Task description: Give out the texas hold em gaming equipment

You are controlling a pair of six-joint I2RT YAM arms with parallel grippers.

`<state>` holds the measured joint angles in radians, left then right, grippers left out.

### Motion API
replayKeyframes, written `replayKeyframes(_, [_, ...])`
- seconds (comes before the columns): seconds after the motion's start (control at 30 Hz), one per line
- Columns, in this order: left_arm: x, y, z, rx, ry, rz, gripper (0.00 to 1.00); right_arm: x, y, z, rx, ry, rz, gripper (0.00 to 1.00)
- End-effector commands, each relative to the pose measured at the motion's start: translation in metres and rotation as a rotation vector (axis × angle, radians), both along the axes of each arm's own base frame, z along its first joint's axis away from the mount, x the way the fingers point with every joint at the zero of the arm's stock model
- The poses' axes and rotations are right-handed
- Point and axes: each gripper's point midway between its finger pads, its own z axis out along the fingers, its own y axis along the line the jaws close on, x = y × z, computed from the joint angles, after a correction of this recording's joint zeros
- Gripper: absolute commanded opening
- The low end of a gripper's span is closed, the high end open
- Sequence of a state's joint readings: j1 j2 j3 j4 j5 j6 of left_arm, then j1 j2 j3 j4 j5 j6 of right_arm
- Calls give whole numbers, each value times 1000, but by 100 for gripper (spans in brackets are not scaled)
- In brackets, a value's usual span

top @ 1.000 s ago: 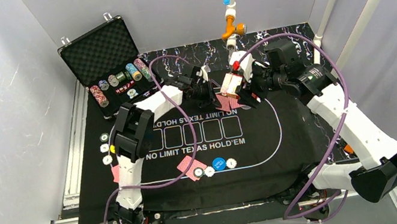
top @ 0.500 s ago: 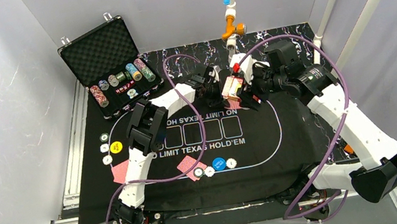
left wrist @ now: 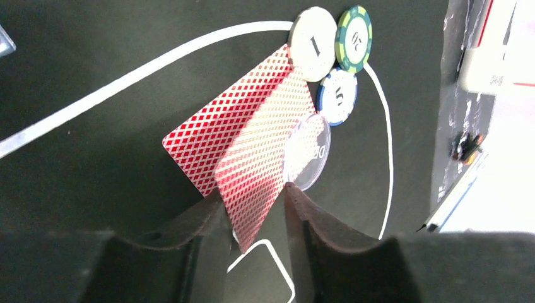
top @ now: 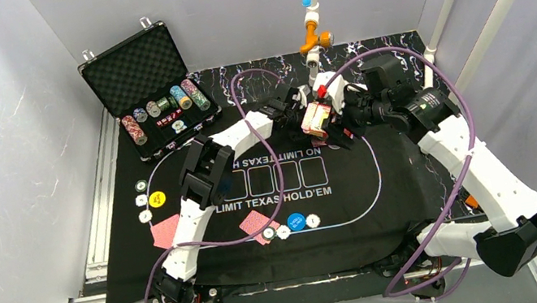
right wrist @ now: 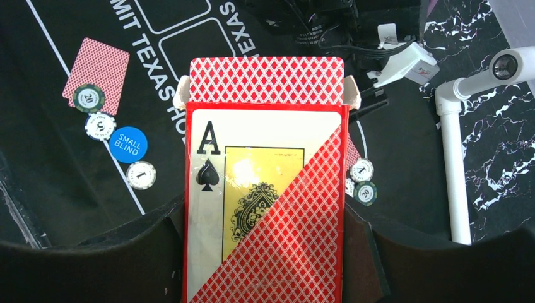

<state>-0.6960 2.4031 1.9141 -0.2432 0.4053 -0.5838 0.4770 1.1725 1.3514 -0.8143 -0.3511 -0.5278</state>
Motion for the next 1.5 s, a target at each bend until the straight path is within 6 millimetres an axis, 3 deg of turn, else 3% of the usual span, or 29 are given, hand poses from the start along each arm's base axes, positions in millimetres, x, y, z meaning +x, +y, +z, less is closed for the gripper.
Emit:
replayKeyframes(0.0, [-1, 7, 21, 34, -37, -15, 40, -2, 3, 21, 59, -65, 16, 1])
replayKeyframes(0.17, [-8, 24, 46, 67, -73, -5, 60, -6, 3, 23, 69, -68, 18, 1])
replayKeyframes(0.3, [-20, 43, 60, 91, -55, 0, 71, -10, 2, 24, 79, -69, 22, 1])
replayKeyframes(0.43, [-38, 67, 75, 69, -25, -9, 98, -17, 2, 20, 87, -57, 29, 1])
replayKeyframes(0.6, [-65, 107, 126, -80, -33, -14, 98, -26, 3, 11, 104, -33, 42, 1])
replayKeyframes(0.8, [-105, 158, 214, -251, -51, -143, 98, -22, 17, 4, 163, -29, 44, 1])
replayKeyframes(0.9, [-126, 172, 249, -368, -21, -241, 98, -20, 30, 1, 172, -35, 72, 1])
replayKeyframes(1.0, [-148, 172, 277, -505, 43, -320, 98, -21, 44, 0, 179, -45, 114, 1])
replayKeyframes(1.23, [-164, 161, 283, -522, 61, -371, 98, -34, 69, -1, 183, -64, 209, 1])
replayKeyframes(1.47, [-176, 144, 261, -454, 90, -383, 97, -41, 82, 5, 196, -73, 267, 1])
